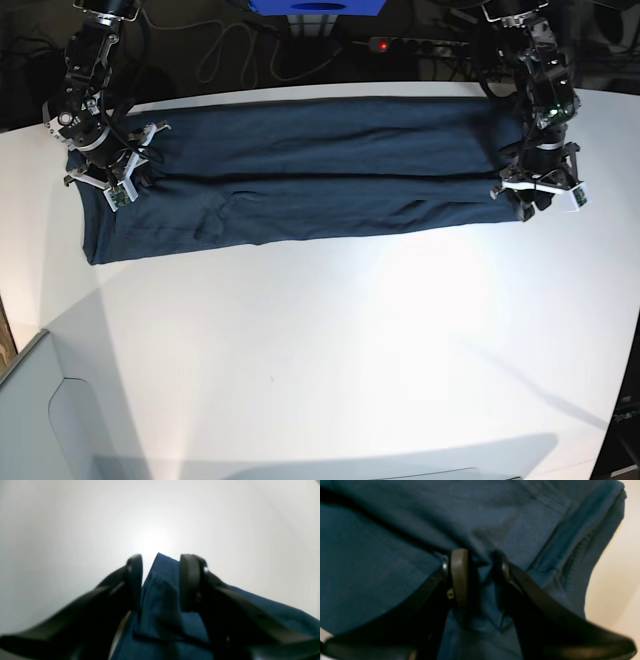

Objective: Fold the T-shirt properly
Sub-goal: 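Adjust the left gripper's grasp on the strip end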

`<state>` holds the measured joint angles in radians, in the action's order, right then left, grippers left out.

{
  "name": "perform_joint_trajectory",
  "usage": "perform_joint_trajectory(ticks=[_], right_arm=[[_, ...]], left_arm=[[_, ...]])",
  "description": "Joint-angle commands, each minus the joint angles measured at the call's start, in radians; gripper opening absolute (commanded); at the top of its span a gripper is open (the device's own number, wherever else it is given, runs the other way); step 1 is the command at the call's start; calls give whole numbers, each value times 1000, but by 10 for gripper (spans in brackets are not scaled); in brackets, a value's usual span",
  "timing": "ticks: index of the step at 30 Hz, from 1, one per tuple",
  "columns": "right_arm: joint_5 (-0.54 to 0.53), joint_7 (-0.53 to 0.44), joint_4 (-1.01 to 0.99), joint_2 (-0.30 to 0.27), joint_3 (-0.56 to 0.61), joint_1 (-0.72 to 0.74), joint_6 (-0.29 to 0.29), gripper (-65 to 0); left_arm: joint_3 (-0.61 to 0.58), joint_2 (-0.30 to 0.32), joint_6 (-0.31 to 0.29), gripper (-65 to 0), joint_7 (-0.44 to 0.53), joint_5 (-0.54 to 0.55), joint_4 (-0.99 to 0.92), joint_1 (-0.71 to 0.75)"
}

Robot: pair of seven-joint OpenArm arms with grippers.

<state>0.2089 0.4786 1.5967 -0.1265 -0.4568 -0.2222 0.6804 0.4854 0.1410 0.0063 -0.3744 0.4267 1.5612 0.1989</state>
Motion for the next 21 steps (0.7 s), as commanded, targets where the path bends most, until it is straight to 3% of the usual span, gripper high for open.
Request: perform_joint_trajectory(ticks=[1, 8, 21], right_arm=[[-9, -14, 15, -9, -3, 8, 18, -509], [-9, -14, 15, -12, -3, 8, 18, -509], [-9, -14, 15, -12, -3, 8, 18, -509]], left_arm=[[3, 10, -6, -441, 22, 5, 9, -5], [3, 10, -4, -402, 24, 5, -40, -11], [3, 10, -6, -443, 24, 5, -31, -9]])
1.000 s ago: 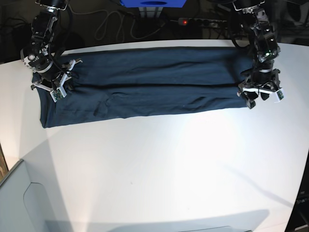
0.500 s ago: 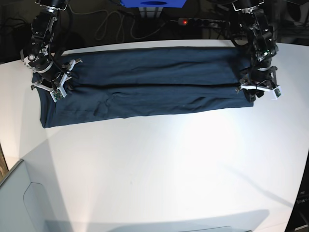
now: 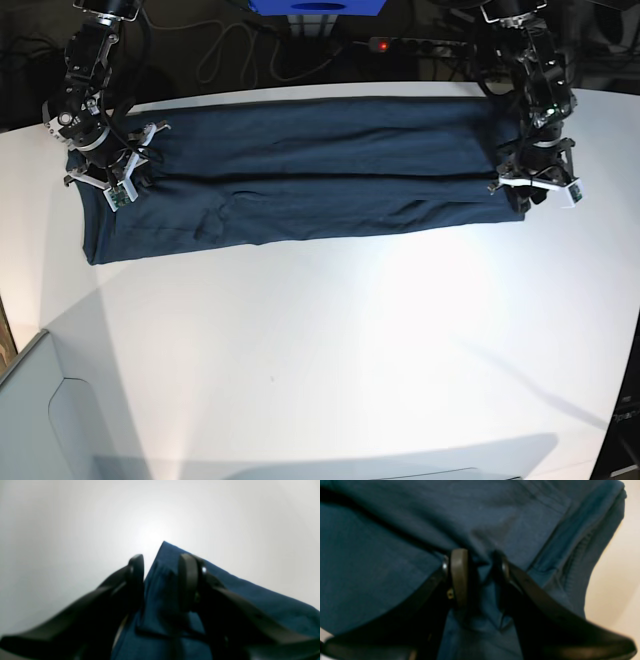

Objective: Fold the T-shirt properly
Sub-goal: 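Adjust the left gripper's grasp on the strip end, then move the right gripper inward along the strip and grasp its middle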

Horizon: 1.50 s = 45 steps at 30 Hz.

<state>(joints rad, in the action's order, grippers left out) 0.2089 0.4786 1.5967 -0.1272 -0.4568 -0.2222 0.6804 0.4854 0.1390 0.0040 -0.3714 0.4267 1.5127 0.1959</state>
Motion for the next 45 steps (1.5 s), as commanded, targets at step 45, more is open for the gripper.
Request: perform_joint_trajectory(ticks=[45], right_arm=[[-13, -16, 109, -4, -38, -13, 18, -508]], left_arm=[[3, 72, -6, -650, 27, 13, 162, 155]])
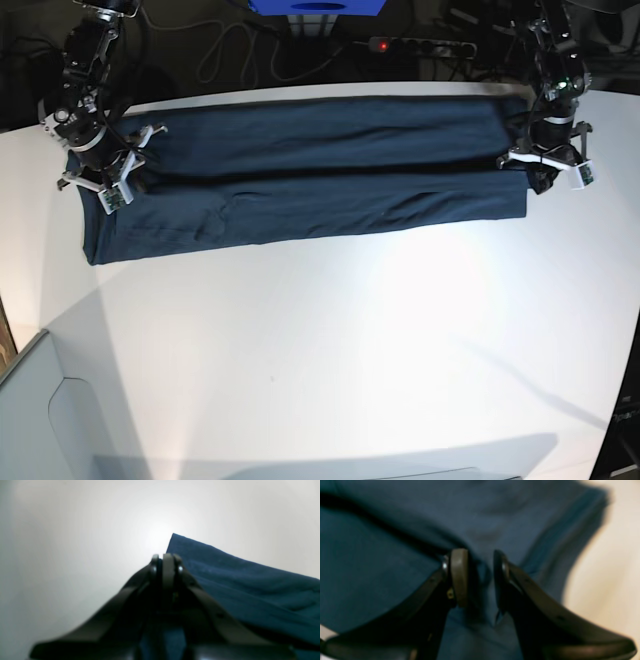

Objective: Fold the T-shirt properly
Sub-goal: 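Move the right gripper inward along the strip and grasp its middle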

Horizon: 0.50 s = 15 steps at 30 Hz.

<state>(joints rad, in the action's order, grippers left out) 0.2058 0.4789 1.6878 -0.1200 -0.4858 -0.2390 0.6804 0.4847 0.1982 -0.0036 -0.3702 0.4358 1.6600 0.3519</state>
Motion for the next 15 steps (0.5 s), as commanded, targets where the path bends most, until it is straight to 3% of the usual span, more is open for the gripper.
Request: perform_joint_trajectory(ticks=[1, 7, 13, 15], right_arm=[[-10, -16, 47, 0, -21, 0, 18, -508], [-10, 2, 188, 19, -20, -27, 18, -508], [-7, 113, 237, 19, 111, -26, 18, -503], [-6, 145, 232, 18, 161, 2, 18, -462]], left_arm=[[4, 11, 1, -650, 26, 4, 15, -1], [4, 7, 1, -650, 26, 4, 15, 3], [4, 7, 1, -650, 26, 4, 15, 5], [4, 7, 1, -650, 26, 4, 15, 5]])
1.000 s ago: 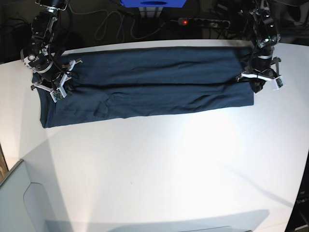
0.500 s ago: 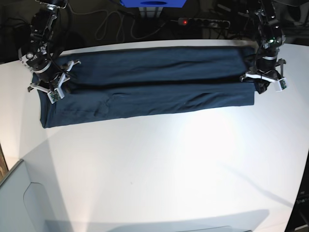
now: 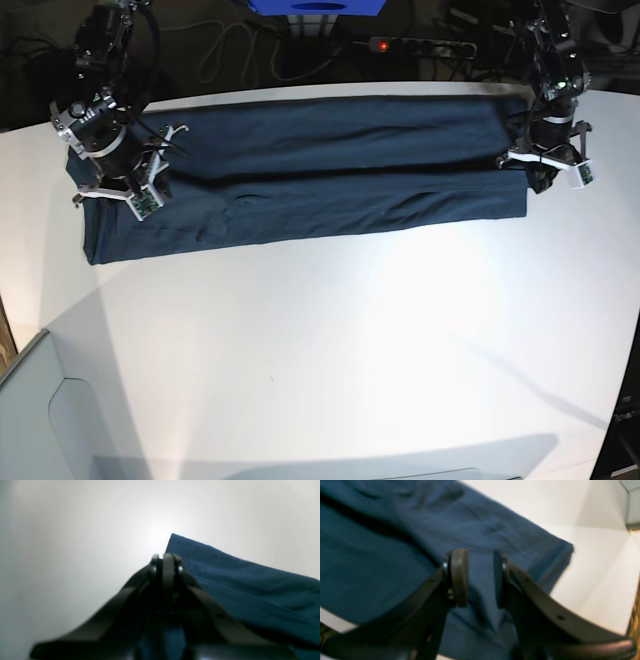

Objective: Fold the T-shirt properly
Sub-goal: 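Move the right gripper inward along the strip and grasp its middle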

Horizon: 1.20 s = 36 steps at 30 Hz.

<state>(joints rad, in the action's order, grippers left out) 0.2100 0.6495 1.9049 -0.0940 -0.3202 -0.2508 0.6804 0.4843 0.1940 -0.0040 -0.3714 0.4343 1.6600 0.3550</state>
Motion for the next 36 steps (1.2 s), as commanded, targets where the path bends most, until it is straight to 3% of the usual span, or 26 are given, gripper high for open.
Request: perform_joint_trajectory(ticks=[1, 6, 9, 14, 19, 22, 33, 36], right_arm=[[-10, -4, 15, -8, 16, 25, 18, -429], [-10, 69, -12, -3, 117, 90, 18, -233], [-10, 72, -61, -3, 175, 117, 18, -182], [-10, 71, -120, -5, 264, 152, 18, -183], [-10, 71, -126, -6, 352, 183, 18, -253], [-10, 71, -153, -6, 387, 198, 18, -264], [-10, 71, -238, -11, 416, 239, 18, -272], [-10, 71, -238, -13, 416, 238, 18, -331]], left_arm=[[4, 11, 2, -650, 27, 5, 15, 2], [4, 11, 2, -650, 27, 5, 15, 2], [4, 11, 2, -650, 27, 5, 15, 2], [4, 11, 2, -650, 27, 5, 15, 2], [4, 9, 2, -650, 27, 5, 15, 2], [4, 9, 2, -650, 27, 5, 15, 2], [4, 9, 2, -650, 27, 5, 15, 2], [4, 9, 2, -650, 27, 5, 15, 2]])
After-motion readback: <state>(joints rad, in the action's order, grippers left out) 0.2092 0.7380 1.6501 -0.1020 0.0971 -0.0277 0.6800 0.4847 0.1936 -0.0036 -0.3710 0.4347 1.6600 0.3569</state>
